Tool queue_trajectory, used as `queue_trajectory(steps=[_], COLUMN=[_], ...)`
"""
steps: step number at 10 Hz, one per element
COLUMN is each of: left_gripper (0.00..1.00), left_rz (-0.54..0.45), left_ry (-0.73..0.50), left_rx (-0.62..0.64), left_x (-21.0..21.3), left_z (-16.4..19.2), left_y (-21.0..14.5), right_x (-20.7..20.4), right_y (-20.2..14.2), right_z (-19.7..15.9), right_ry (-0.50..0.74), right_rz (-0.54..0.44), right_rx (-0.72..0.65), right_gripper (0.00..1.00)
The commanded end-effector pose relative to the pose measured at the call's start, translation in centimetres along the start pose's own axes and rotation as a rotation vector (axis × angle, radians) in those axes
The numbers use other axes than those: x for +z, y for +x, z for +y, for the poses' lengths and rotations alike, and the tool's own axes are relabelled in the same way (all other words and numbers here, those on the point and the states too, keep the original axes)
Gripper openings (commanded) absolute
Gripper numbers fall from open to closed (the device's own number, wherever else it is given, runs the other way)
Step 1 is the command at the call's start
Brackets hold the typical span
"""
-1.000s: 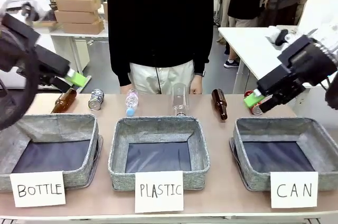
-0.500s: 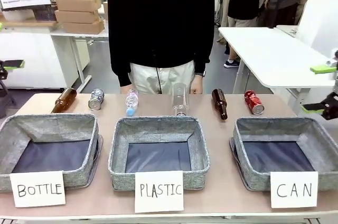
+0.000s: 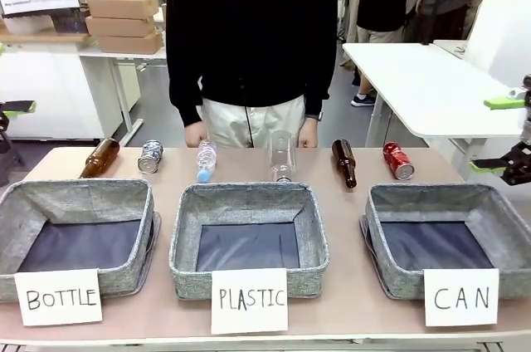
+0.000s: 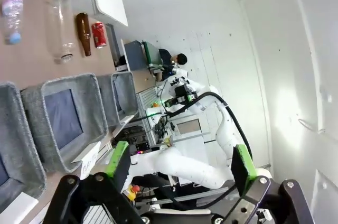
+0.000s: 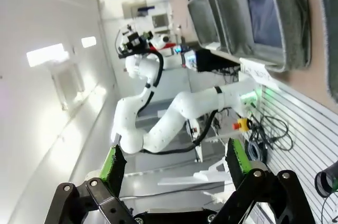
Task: Sort the can waste into the basket.
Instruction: Pick up the can waste from the table and place it in the right Fabric basket.
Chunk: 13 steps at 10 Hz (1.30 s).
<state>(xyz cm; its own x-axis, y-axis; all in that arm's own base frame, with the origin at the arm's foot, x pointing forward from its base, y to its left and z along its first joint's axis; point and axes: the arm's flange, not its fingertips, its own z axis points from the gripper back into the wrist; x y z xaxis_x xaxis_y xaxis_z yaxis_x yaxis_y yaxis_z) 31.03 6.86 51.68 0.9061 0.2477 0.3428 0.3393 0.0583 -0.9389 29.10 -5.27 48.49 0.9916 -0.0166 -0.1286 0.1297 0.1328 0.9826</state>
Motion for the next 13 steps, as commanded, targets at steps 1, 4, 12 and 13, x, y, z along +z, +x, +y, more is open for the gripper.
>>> queue_trajectory(steps=[1, 4, 12, 13], left_gripper=[1.00, 1.00, 1.00, 1.00], left_rz=[-0.004, -0.004, -0.004, -0.004], left_ry=[-0.022, -0.022, -0.022, -0.022], left_rx=[-0.030, -0.030, -0.030, -0.030], left_x=[0.1, 0.1, 0.1, 0.1], left_z=[-0.1, -0.1, -0.1, -0.1], left_y=[0.2, 0.2, 0.2, 0.2], right_x=[0.6, 0.6, -3.5, -4.4], right_y=[-0.2, -0.2, 3.7, 4.8], right_z=[-0.3, -0.3, 2.1, 2.0], right_ry=[-0.008, -0.008, -1.016, -1.178], right_rz=[0.017, 0.017, -0.356, -0.308], right_rx=[0.024, 0.024, 0.270, 0.328], right_gripper=[1.00, 1.00, 1.00, 1.00])
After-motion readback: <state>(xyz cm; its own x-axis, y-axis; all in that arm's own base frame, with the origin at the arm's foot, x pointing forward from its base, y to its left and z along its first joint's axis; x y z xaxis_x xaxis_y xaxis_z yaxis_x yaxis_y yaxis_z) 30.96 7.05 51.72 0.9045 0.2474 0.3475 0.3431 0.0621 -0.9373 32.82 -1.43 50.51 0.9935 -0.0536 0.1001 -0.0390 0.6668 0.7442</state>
